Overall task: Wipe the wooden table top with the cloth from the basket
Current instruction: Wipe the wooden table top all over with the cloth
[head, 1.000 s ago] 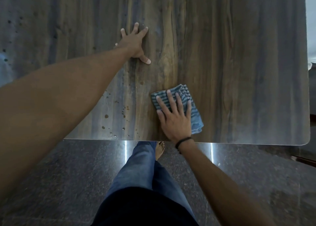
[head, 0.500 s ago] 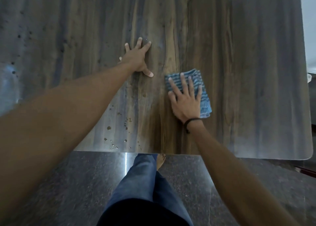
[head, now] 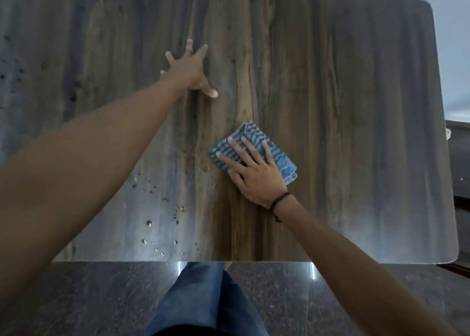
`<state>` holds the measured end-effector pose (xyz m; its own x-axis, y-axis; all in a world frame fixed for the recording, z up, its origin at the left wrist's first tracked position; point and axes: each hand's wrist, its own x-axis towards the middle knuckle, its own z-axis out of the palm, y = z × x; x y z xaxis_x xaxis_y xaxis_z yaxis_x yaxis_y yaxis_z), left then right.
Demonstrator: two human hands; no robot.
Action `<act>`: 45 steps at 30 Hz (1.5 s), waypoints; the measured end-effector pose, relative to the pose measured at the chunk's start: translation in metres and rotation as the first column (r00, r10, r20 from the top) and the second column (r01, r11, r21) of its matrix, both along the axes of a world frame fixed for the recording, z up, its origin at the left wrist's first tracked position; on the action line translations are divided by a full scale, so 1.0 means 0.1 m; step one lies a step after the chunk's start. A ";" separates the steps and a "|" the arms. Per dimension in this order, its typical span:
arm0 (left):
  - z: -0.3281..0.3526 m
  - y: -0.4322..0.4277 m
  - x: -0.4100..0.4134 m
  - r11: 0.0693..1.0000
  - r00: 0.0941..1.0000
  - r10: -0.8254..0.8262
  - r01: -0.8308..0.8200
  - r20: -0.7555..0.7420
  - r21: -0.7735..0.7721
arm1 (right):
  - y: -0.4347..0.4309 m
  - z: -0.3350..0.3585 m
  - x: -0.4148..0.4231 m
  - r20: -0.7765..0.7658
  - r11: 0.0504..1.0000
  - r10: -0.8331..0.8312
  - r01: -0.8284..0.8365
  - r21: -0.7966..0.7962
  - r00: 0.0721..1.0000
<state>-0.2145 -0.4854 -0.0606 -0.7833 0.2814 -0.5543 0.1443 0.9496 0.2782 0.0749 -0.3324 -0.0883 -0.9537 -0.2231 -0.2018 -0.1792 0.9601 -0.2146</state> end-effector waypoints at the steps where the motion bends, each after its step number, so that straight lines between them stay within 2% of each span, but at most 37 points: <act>1: 0.00 0.00 -0.11 1.000 1.000 -0.007 0.007 0.005 -0.010 | 0.10 0.00 -0.01 0.011 0.997 0.083 -0.083 0.002 0.997; 2: 0.01 0.01 -0.19 1.000 1.000 -0.012 0.012 0.007 -0.022 | 0.22 -0.01 -0.12 0.015 0.996 0.086 -0.086 0.008 0.996; 3: 0.01 0.01 -0.27 0.999 1.000 -0.011 0.011 0.011 -0.034 | 0.32 -0.03 -0.30 0.005 1.000 0.011 -0.011 0.016 1.000; 5: 0.03 0.04 -0.42 0.999 1.000 -0.010 0.011 0.024 -0.046 | 0.42 -0.02 -0.74 0.028 0.966 -0.258 0.258 -0.004 0.966; 7: 0.08 0.11 -0.55 0.999 1.000 0.002 -0.001 0.025 -0.041 | 0.36 -0.01 -1.04 0.073 0.900 -0.429 0.433 -0.054 0.900; 9: 0.13 0.20 -0.70 1.000 1.000 0.009 -0.008 0.030 -0.030 | 0.18 -0.02 -1.04 0.040 0.921 -0.386 0.387 -0.045 0.922; 12: 0.14 0.24 -0.89 0.999 0.999 0.021 -0.018 0.050 -0.047 | 0.16 -0.04 -0.76 -0.015 0.998 -0.056 0.056 -0.011 0.998; 14: 0.11 0.22 -0.92 0.997 0.997 0.034 -0.029 0.071 -0.067 | 0.40 -0.06 -0.86 -0.033 1.000 -0.001 0.002 0.015 0.999; 16: 0.07 0.19 -0.91 0.996 0.995 0.055 -0.049 0.083 -0.068 | 0.59 -0.06 -1.20 -0.053 0.981 -0.192 0.193 0.016 0.980; 18: 0.02 0.16 -0.89 0.997 0.996 0.055 -0.051 0.072 -0.050 | 0.62 -0.05 -1.54 -0.029 0.903 -0.429 0.429 -0.023 0.903; 19: 0.01 0.14 -0.89 0.998 0.997 0.048 -0.046 0.061 -0.041 | 0.54 -0.05 -1.61 -0.015 0.875 -0.484 0.483 -0.038 0.875; 20: 0.00 0.12 -0.89 0.999 0.998 0.043 -0.041 0.049 -0.031 | 0.44 -0.04 -1.61 -0.012 0.876 -0.481 0.481 -0.038 0.876; 24: 0.05 0.10 -0.85 0.998 0.997 0.068 -0.067 0.048 -0.005 | 0.41 -0.05 -1.24 -0.025 0.993 -0.108 0.109 0.038 0.994; 25: 0.07 0.12 -0.83 0.998 0.996 0.067 -0.067 0.052 -0.008 | 0.53 -0.05 -1.30 -0.031 0.995 -0.092 0.094 0.047 0.995; 26: 0.09 0.14 -0.82 0.998 0.996 0.063 -0.063 0.056 -0.008 | 0.65 -0.05 -1.44 -0.039 0.987 -0.157 0.158 0.039 0.987; 27: 0.09 0.15 -0.81 0.998 0.997 0.059 -0.059 0.059 -0.005 | 0.75 -0.03 -1.62 -0.027 0.957 -0.288 0.289 0.009 0.957; 29: 0.09 0.17 -0.82 0.998 0.996 0.059 -0.059 0.061 0.002 | 0.84 0.00 -2.00 0.046 0.845 -0.529 0.531 -0.058 0.847; 30: 0.07 0.17 -0.84 0.998 0.996 0.062 -0.062 0.061 0.005 | 0.80 0.01 -2.10 0.064 0.824 -0.560 0.563 -0.063 0.826; 31: 0.05 0.17 -0.87 0.998 0.996 0.062 -0.062 0.066 0.004 | 0.72 0.02 -2.12 0.055 0.848 -0.526 0.528 -0.050 0.849; 33: 0.01 0.17 -0.91 0.999 0.996 0.049 -0.048 0.077 -0.018 | 0.63 0.02 -1.96 0.025 0.951 -0.307 0.308 -0.022 0.951; 35: 0.01 0.19 -0.96 0.998 0.994 0.053 -0.049 0.096 -0.049 | 0.82 0.01 -1.85 0.012 0.991 -0.136 0.136 -0.004 0.991; 36: 0.03 0.20 -1.00 0.997 0.993 0.063 -0.058 0.102 -0.053 | 0.97 0.01 -1.95 0.001 0.990 -0.141 0.141 -0.001 0.990; 39: 0.09 0.18 -1.18 0.994 0.992 0.106 -0.104 0.074 -0.034 | 1.27 0.04 -2.51 0.037 0.899 -0.434 0.435 -0.055 0.900; 40: 0.08 0.17 -1.24 0.993 0.991 0.114 -0.111 0.066 -0.042 | 1.25 0.03 -2.66 0.060 0.870 -0.487 0.490 -0.061 0.871; 42: 0.05 0.19 -1.31 0.991 0.991 0.123 -0.118 0.062 -0.069 | 1.03 0.00 -2.68 0.055 0.901 -0.426 0.429 -0.061 0.903; 45: 0.02 0.18 -1.33 0.989 0.990 0.130 -0.126 0.048 -0.074 | 0.79 -0.02 -2.29 0.033 0.988 -0.142 0.143 -0.052 0.989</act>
